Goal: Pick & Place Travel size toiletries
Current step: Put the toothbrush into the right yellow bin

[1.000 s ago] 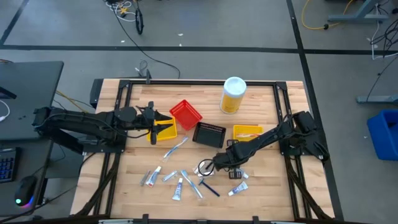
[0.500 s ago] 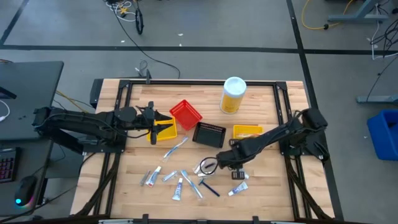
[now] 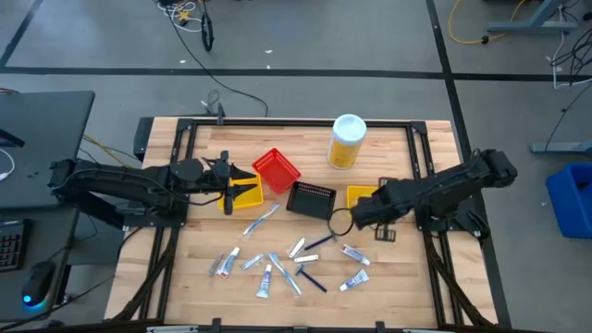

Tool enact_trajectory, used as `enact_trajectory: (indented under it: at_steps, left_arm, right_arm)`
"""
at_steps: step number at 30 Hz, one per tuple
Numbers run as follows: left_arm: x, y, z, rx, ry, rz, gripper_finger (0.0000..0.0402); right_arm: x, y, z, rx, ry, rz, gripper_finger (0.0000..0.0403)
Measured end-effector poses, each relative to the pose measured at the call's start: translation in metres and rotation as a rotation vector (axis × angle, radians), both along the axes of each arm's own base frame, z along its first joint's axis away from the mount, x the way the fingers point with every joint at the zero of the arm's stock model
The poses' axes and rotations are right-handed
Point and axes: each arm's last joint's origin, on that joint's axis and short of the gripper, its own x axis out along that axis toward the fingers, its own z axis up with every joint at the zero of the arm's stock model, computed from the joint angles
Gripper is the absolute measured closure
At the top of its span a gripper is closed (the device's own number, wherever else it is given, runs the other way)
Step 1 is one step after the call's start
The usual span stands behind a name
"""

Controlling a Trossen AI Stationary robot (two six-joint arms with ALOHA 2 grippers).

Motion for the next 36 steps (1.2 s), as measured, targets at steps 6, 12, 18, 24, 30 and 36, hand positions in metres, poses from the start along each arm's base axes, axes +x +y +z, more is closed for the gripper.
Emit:
enact_trajectory:
  at_steps: [6,12,18,24,30,36]
  left_arm:
    - [0.000,0.000,0.000,0.000,-0.001,0.000,0.0263]
    - [0.000,0.000,0.000,0.000,0.000,0.000,0.0263]
    - [0.000,0.000,0.000,0.000,0.000,0.000,0.0263]
    - [0.000,0.000,0.000,0.000,0.001,0.000,0.0263]
    - [0.000,0.000,0.000,0.000,0.001,0.000,0.0263]
    - [0.000,0.000,0.000,0.000,0.001,0.000,0.0263]
  right_arm:
    - [0.000,-0.019,-0.003,-0.002,0.052,-0.075,0.0344]
    - [-0.001,-0.034,-0.021,0.031,0.075,-0.115,0.0342]
    - [-0.003,-0.041,-0.036,0.053,0.078,-0.100,0.0342]
    - [0.000,-0.043,-0.050,0.094,0.047,-0.070,0.0340]
    - [0.004,-0.042,-0.065,0.130,0.102,-0.039,0.0336]
    - [0.009,-0.043,-0.070,0.141,0.096,0.000,0.0313]
